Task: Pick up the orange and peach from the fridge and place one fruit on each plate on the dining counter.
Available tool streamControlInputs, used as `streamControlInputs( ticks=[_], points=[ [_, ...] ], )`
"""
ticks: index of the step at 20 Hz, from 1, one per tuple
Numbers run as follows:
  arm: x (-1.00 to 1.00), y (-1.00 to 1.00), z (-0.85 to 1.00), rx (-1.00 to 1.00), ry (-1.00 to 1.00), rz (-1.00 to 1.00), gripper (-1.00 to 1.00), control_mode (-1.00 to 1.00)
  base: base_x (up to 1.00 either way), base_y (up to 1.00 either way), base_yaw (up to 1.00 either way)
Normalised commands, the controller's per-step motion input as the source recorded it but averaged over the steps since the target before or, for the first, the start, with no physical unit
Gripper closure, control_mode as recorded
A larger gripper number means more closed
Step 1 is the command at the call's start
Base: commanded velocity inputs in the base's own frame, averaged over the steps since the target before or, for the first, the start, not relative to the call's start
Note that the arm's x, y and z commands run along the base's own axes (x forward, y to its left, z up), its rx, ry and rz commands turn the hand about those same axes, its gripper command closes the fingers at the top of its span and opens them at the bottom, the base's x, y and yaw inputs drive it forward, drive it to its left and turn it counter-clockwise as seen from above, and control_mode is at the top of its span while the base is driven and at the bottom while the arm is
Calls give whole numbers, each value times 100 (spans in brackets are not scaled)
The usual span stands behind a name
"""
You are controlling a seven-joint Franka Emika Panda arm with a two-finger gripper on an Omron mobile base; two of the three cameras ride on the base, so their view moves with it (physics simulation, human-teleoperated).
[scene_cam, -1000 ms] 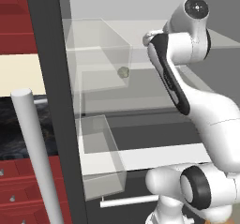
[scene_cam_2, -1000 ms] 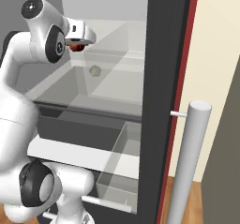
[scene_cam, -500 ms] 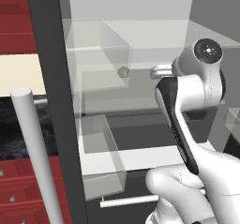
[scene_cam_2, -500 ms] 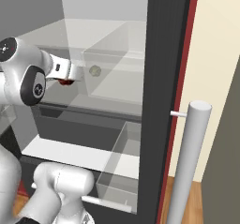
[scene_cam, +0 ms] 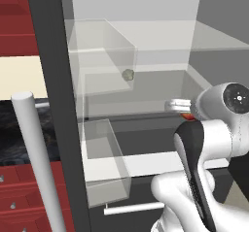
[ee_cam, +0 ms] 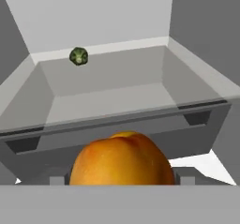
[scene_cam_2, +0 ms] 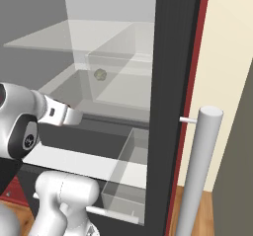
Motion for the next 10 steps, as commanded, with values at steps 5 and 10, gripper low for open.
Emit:
streamControlInputs(
  ticks=[5,10],
  points=[
    [-16,0,-28,4,0,0,100,-100,0,0,0],
    [-8,0,-22,1,0,0,100,100,-3,0,0]
  ],
)
